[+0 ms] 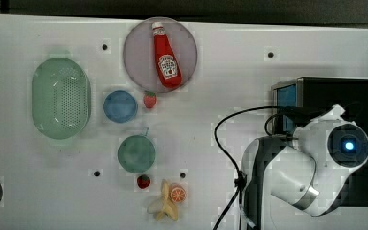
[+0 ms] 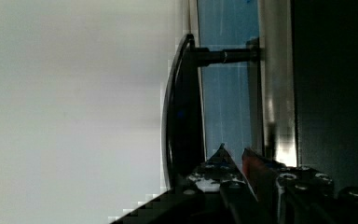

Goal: Flap open oven.

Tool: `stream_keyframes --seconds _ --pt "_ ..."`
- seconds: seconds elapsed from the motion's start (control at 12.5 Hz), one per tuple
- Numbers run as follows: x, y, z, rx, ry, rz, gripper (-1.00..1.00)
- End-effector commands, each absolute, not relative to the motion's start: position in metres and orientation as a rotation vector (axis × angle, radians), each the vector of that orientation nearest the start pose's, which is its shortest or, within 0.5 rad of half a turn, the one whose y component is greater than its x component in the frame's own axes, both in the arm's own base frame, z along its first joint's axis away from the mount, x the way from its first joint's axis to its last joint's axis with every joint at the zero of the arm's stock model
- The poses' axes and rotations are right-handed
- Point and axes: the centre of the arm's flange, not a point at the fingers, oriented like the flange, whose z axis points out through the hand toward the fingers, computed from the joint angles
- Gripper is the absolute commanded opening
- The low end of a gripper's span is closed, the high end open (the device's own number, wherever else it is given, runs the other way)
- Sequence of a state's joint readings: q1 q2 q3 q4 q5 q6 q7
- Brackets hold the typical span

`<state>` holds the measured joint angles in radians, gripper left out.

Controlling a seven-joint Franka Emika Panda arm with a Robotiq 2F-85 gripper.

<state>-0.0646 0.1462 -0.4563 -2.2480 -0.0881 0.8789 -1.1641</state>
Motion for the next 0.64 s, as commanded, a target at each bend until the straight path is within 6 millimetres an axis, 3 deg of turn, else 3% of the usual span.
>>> stream_keyframes --seconds 0.08,0.4,0.64 --pt "0.489 -0.237 0.311 -3.342 0.045 0.017 -0.65" --pt "0.498 -0.194 0.299 -3.444 0.089 0.082 -0.65" --pt "0.502 -0.159 0.283 -3.491 0.023 0.122 -0.65"
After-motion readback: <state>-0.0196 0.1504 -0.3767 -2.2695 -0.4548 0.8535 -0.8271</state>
